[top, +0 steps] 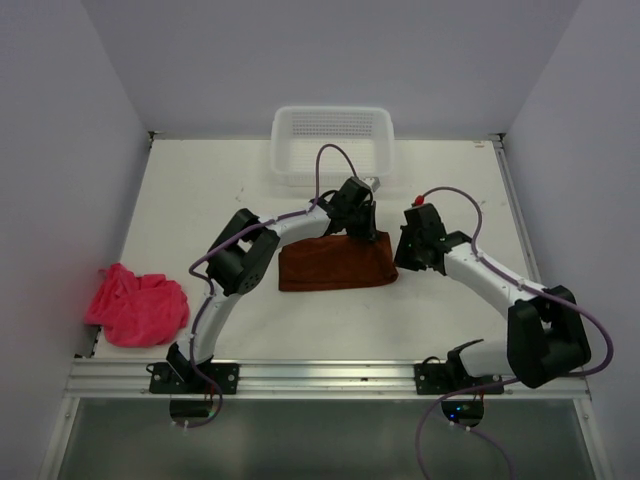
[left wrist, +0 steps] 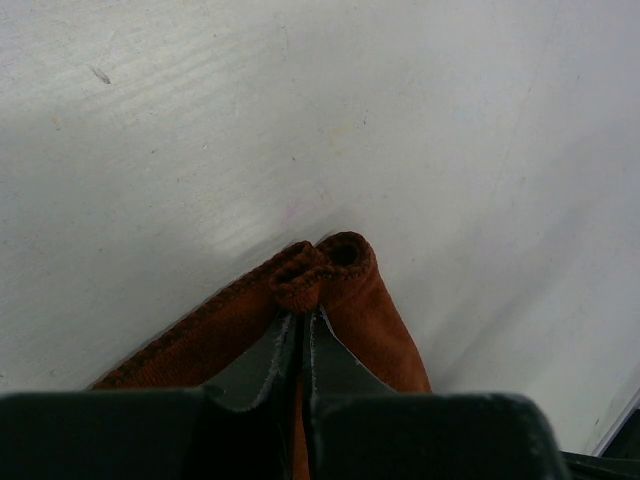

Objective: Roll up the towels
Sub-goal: Roll the towel

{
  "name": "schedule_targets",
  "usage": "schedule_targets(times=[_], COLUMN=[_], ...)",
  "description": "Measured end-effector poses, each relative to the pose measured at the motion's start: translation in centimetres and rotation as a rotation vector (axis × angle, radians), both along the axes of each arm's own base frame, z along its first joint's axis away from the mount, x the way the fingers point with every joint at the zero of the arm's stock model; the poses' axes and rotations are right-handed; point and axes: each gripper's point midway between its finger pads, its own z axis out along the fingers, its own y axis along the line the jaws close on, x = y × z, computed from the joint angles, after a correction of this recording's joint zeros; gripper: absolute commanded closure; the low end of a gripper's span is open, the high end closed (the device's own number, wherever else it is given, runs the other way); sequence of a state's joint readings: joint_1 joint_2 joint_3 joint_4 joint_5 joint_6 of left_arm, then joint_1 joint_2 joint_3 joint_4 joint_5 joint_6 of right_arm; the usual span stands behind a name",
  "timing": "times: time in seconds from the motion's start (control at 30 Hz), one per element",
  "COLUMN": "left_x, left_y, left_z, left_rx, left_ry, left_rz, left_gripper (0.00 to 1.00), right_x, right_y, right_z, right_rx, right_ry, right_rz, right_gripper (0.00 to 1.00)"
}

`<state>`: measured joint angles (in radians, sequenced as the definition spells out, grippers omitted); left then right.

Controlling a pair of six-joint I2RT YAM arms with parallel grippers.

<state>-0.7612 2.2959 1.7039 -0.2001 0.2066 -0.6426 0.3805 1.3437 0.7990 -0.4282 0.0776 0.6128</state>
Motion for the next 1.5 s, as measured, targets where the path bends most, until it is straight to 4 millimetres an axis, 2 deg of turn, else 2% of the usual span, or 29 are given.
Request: schedule_targets(times=[0.27,0.6,0.93,1.27,1.4,1.5], left_x=[0.0,0.0,0.0,0.1,0.4,0.4], left_y=[0.0,0.0,0.1,1.0,1.2,1.3], left_z=[0.0,0.0,0.0,1.1,2.2,3.2], left_rx=[0.0,-0.001,-0.001,-0.001,-0.011,-0.024], left_ry=[0.0,0.0,0.0,-0.009,-0.022,-0.035], left_rz=[0.0,0.0,0.0,0.007,0.011,0.013], left_gripper=[1.0,1.0,0.99,0.71,0.66,0.66], right_x=[-0.1,-0.4,0.1,0.6,0.6,0.6], right_y=[0.9,2.5,2.9,3.2,3.2,3.2], right_z=[-0.8,-2.9,-4.4,-4.5,-4.5,-4.6], right_rx=[0.037,0.064,0.076,0.084,0.084,0.085], right_ry=[0.02,0.064,0.06,0.041,0.04,0.039], right_rz=[0.026,0.06,0.066,0.067,0.067,0.068], right_gripper=[0.95,0.96,0.96,0.96,0.96,0.96])
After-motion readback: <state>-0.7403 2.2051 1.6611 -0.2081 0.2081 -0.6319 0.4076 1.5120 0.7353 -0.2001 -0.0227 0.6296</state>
